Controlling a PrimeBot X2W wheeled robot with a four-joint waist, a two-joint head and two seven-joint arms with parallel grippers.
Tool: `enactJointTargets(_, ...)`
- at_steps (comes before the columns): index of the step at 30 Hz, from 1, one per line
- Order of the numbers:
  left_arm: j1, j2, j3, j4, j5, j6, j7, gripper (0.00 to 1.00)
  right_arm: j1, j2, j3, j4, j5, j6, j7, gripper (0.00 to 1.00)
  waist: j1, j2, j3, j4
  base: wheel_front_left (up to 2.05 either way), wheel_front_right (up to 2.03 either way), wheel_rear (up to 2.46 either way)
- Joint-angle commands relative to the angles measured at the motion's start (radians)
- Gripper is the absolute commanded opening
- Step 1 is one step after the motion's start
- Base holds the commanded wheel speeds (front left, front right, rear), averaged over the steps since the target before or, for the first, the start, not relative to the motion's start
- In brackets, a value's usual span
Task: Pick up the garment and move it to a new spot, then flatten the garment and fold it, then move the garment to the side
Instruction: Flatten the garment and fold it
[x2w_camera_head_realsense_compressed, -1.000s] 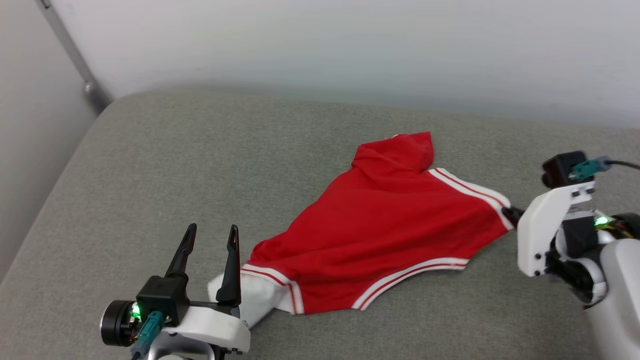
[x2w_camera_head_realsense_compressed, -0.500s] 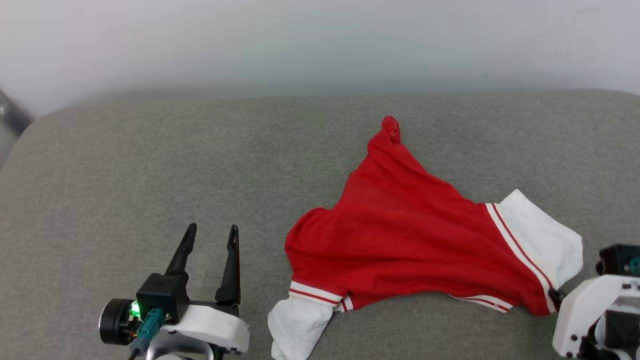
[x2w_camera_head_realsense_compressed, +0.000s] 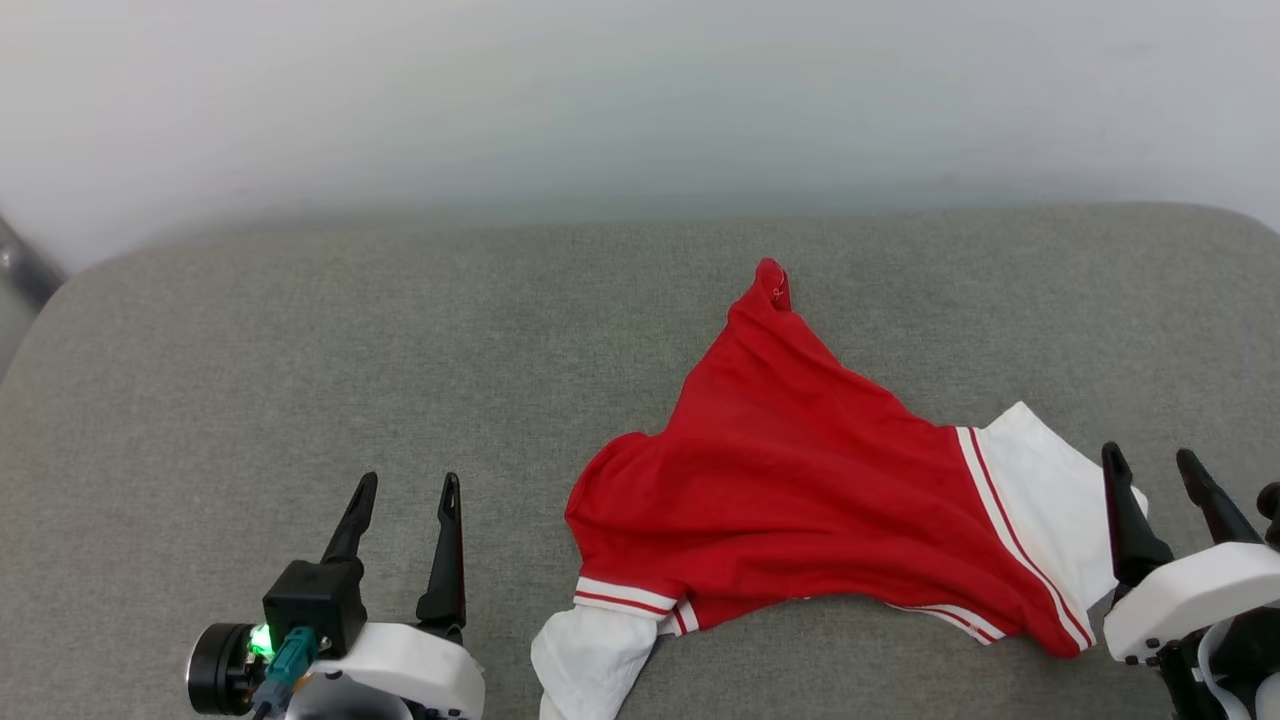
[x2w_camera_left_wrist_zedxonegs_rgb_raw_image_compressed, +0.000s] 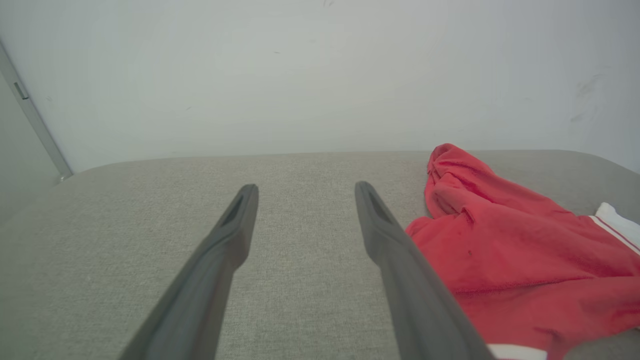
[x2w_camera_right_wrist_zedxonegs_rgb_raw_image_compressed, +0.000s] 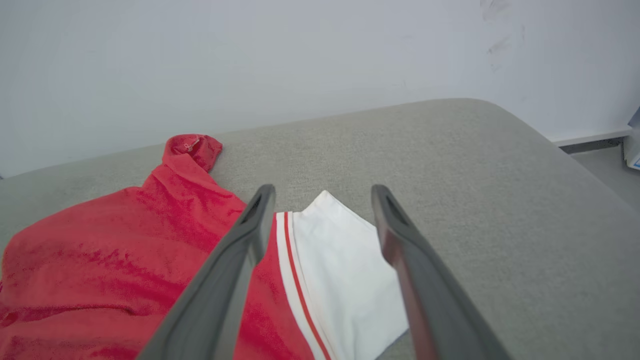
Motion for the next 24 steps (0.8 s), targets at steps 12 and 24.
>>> enactJointTargets(12,0.098,0.022,-0.003,0.003,-0.017,0.032,0.05,1.0,0.152,0.02,0.116,-0.22,-0.057,-0.001,-0.075,1.0,0.0,0.0,-0.072,0.004,0.0,0.0,0.0)
enactJointTargets(24,0.049,0.129,-0.148,-0.006,-0.095,-0.125,0.521,1.0,0.208,0.051,0.147,-0.292,-0.075,-0.001,-0.04,1.0,0.0,0.0,-0.075,-0.018,0.0,0.0,0.0)
